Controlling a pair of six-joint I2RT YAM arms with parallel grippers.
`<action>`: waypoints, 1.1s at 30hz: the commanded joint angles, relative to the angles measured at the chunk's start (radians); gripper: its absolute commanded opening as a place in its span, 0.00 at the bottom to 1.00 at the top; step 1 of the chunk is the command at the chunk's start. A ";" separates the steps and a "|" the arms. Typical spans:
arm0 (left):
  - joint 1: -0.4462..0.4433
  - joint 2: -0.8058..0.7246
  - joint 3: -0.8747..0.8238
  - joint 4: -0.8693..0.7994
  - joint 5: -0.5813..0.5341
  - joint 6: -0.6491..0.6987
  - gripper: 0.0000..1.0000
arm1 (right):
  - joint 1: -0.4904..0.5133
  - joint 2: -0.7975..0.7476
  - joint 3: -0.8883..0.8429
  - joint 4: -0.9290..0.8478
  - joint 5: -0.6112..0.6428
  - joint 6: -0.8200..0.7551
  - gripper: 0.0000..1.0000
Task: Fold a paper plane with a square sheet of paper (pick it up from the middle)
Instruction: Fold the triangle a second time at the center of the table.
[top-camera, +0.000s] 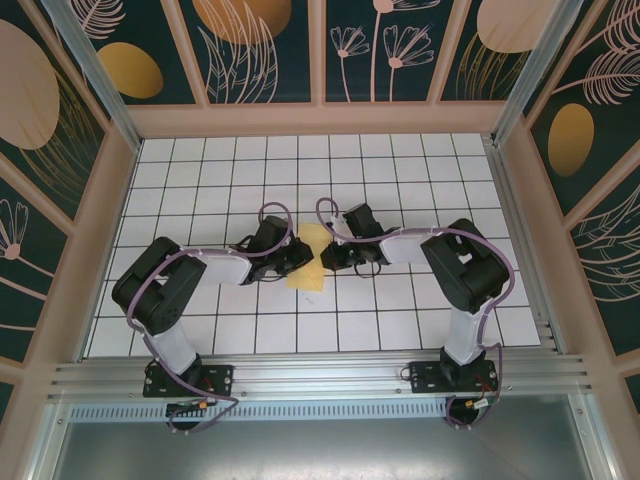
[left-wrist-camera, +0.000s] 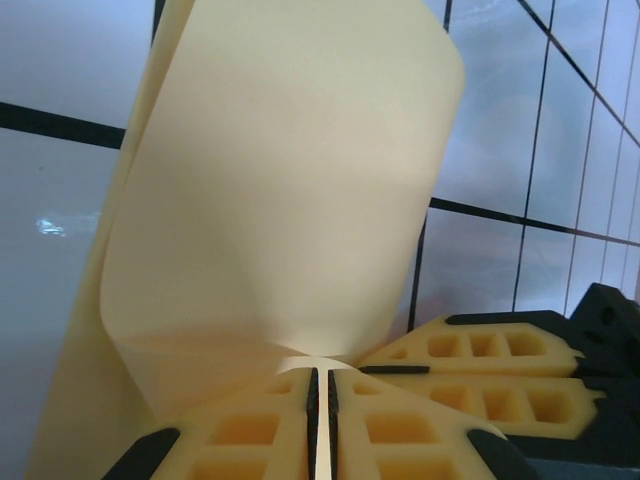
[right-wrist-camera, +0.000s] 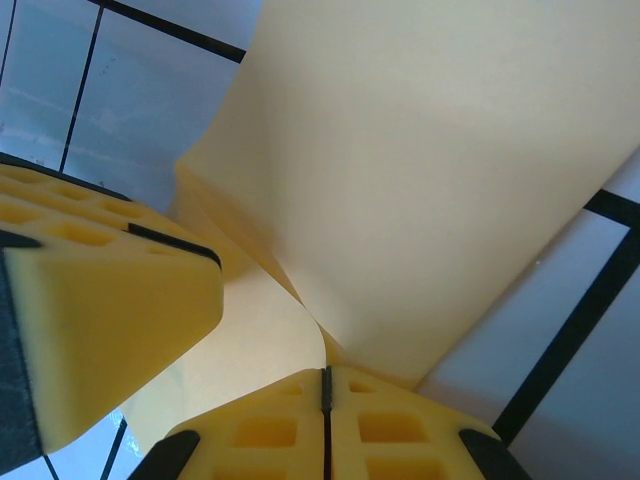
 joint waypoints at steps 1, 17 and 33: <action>0.007 0.028 0.004 -0.008 -0.008 0.040 0.14 | 0.015 0.051 0.001 -0.067 0.053 0.001 0.10; 0.008 0.060 -0.057 0.010 -0.016 0.045 0.13 | 0.015 -0.137 0.017 -0.085 0.136 0.088 0.25; 0.008 0.064 -0.043 0.013 0.000 0.048 0.13 | 0.164 -0.183 -0.100 0.077 0.026 0.253 0.07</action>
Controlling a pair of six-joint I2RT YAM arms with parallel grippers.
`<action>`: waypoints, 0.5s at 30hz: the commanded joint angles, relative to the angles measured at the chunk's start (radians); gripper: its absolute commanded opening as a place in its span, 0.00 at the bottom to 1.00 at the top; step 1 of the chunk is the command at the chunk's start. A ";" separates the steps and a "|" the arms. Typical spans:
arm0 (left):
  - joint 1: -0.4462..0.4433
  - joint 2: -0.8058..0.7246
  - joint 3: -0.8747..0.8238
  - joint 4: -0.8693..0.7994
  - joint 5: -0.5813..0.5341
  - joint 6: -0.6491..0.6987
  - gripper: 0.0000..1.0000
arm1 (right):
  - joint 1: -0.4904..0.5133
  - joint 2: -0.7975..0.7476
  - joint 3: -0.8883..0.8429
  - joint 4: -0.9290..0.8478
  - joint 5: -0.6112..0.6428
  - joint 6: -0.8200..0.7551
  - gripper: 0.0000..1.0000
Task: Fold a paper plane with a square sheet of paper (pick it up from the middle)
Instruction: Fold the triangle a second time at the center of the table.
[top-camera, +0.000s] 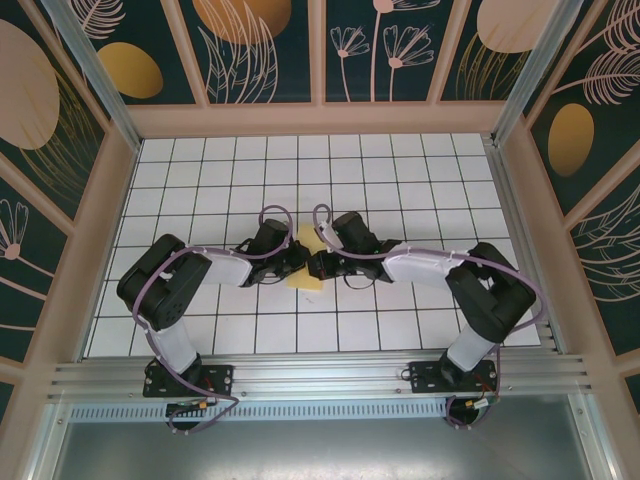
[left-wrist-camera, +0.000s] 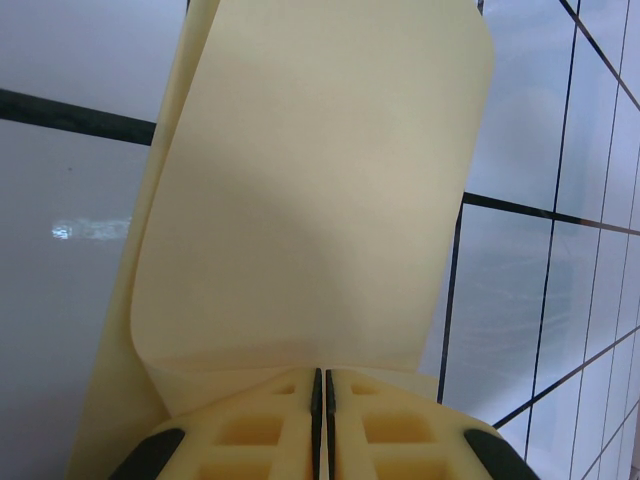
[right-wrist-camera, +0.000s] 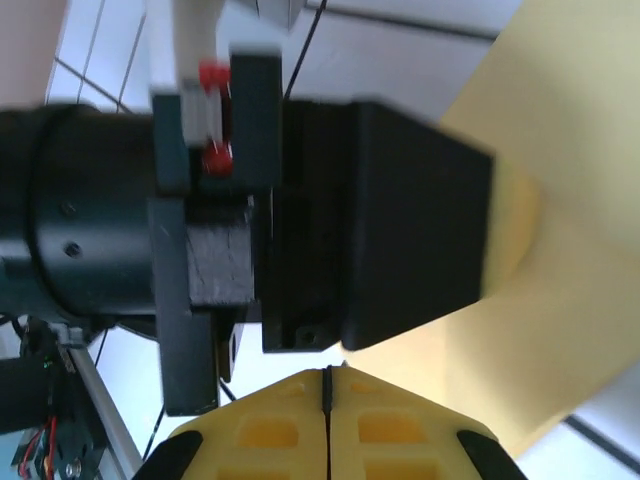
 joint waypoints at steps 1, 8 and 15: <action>0.003 0.030 -0.015 -0.049 -0.011 0.022 0.13 | 0.004 0.038 -0.022 0.061 -0.024 0.049 0.06; 0.002 0.029 -0.012 -0.052 -0.007 0.025 0.13 | 0.005 0.083 -0.030 0.085 -0.057 0.063 0.04; 0.002 0.033 -0.013 -0.053 -0.008 0.026 0.13 | -0.020 0.127 -0.024 0.069 -0.046 0.079 0.03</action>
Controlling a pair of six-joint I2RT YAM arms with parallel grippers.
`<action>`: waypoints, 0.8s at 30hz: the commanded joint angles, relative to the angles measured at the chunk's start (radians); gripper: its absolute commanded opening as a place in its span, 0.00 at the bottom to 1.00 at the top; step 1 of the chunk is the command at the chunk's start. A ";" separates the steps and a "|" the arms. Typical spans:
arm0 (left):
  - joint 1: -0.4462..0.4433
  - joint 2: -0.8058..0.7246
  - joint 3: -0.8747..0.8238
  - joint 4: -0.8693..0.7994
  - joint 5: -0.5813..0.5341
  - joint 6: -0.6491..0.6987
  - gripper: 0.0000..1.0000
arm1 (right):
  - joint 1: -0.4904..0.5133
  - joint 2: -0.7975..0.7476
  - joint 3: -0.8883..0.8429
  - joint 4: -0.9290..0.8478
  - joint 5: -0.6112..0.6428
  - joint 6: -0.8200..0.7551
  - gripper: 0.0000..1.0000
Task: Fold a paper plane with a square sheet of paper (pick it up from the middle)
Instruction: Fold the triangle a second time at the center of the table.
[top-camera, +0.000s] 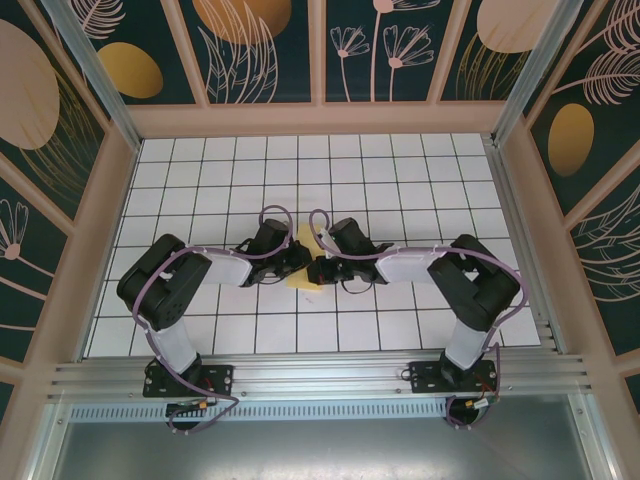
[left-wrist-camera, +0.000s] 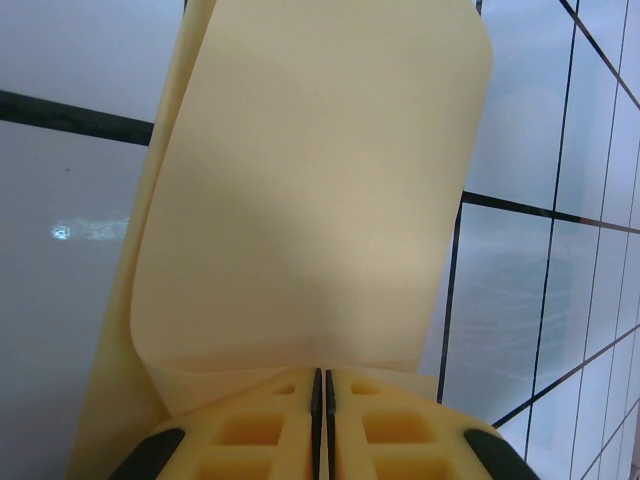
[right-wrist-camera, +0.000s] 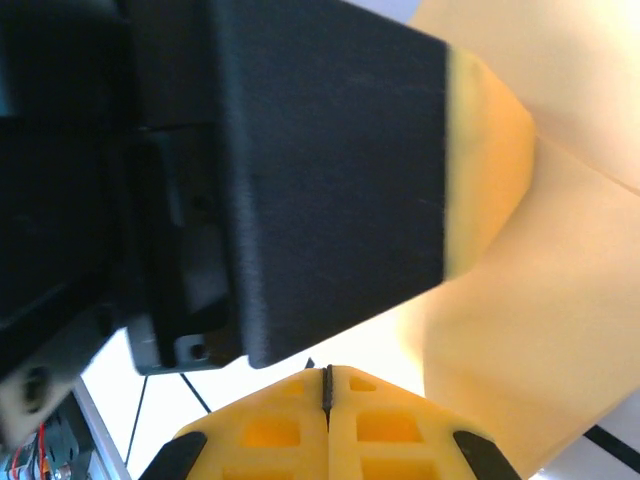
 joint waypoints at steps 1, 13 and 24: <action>0.003 0.033 -0.012 -0.053 -0.009 0.024 0.13 | -0.019 0.035 -0.015 0.014 -0.018 0.022 0.03; 0.003 0.040 -0.012 -0.062 -0.010 0.030 0.13 | -0.036 0.040 -0.022 -0.084 0.002 0.002 0.04; 0.003 0.038 -0.012 -0.067 -0.007 0.035 0.13 | -0.008 0.001 0.029 -0.070 -0.066 0.015 0.06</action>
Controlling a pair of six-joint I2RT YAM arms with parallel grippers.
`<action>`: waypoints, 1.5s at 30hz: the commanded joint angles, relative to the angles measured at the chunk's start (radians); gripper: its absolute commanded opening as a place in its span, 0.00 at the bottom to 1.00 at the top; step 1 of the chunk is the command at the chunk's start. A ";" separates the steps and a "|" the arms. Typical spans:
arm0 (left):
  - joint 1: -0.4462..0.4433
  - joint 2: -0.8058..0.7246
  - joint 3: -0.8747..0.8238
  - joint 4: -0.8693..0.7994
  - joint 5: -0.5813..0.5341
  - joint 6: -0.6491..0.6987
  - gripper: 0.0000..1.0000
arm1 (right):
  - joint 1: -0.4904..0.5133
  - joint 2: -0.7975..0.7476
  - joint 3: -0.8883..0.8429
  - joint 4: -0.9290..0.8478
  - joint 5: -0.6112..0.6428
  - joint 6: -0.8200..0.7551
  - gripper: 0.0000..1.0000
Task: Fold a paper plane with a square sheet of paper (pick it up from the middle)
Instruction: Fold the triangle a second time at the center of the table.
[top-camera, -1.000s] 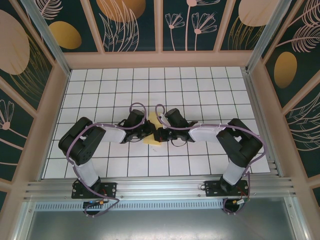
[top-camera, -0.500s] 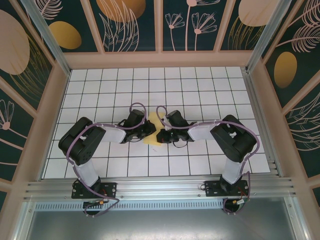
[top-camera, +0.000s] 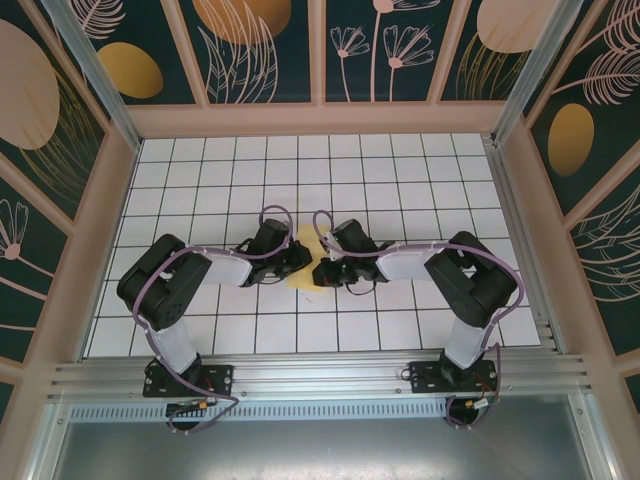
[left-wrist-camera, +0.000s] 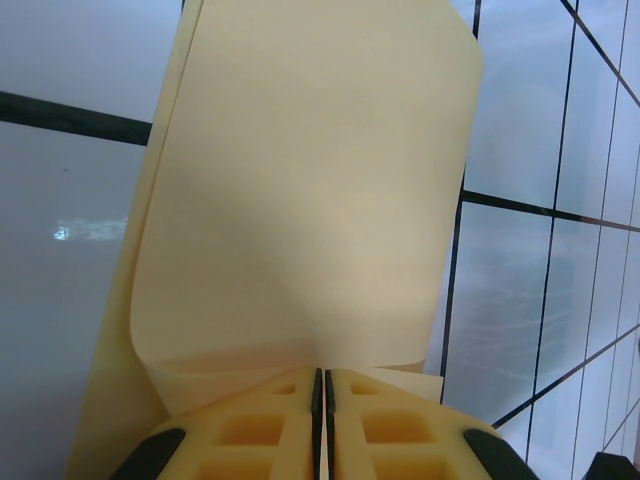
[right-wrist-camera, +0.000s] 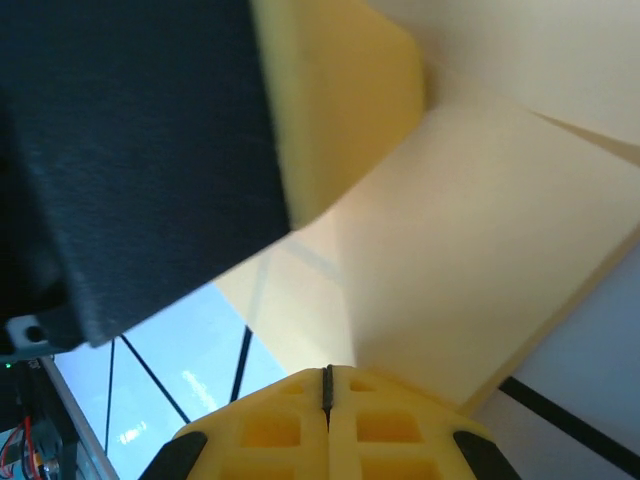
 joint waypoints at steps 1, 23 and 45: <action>0.003 0.037 -0.012 -0.066 -0.007 0.029 0.13 | 0.012 -0.010 0.031 -0.011 -0.032 0.006 0.06; 0.002 0.040 0.001 -0.093 -0.018 0.041 0.12 | -0.011 -0.031 -0.107 -0.044 -0.042 0.016 0.08; 0.003 0.029 0.007 -0.099 -0.013 0.047 0.12 | -0.022 -0.186 -0.141 0.031 -0.052 0.087 0.09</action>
